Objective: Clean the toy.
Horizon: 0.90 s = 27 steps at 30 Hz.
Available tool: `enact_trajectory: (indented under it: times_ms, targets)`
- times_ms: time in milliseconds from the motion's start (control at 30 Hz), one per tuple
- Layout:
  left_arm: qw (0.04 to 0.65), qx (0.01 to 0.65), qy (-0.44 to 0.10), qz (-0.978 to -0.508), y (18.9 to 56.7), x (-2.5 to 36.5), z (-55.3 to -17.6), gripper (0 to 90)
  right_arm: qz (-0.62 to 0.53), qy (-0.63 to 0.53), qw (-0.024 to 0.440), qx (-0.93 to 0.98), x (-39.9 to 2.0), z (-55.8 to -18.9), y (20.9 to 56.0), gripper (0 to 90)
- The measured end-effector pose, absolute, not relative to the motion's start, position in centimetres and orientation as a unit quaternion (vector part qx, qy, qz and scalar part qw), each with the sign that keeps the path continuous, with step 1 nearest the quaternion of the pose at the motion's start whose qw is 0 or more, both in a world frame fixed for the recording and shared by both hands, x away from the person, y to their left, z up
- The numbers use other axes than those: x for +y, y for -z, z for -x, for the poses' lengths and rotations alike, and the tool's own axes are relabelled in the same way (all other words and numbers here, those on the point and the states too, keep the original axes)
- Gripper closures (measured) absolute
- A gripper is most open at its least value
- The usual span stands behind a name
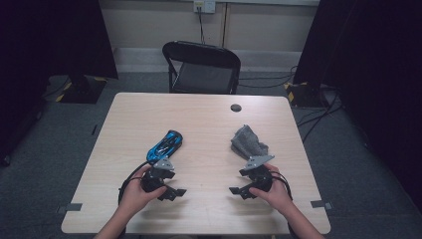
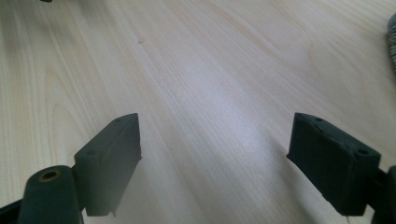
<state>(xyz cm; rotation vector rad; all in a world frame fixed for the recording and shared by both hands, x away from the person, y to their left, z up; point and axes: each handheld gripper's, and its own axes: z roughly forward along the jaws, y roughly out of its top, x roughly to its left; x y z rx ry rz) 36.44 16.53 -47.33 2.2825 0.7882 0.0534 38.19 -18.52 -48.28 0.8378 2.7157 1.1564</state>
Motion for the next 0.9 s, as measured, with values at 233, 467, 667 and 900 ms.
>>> enact_trajectory:
  times_ms: [233,467,667,900]
  targets:
    - [0.357,0.3,-0.018,-0.884,47.8,16.3,-35.9,17.9,-0.273,-0.373,0.033,0.886,-18.7,-37.8,48.7,16.3]
    - [0.357,0.291,-0.013,-0.888,48.0,15.9,-35.2,17.9,-0.271,-0.372,0.03,0.887,-18.8,-37.2,49.0,16.3]
    - [0.349,0.278,-0.015,-0.895,48.6,15.7,-34.9,17.8,-0.268,-0.374,0.031,0.888,-18.8,-36.9,49.3,16.3]
    - [0.343,0.248,-0.036,-0.905,49.0,15.6,-34.6,15.9,-0.252,-0.378,0.045,0.889,-18.8,-36.5,49.6,16.2]
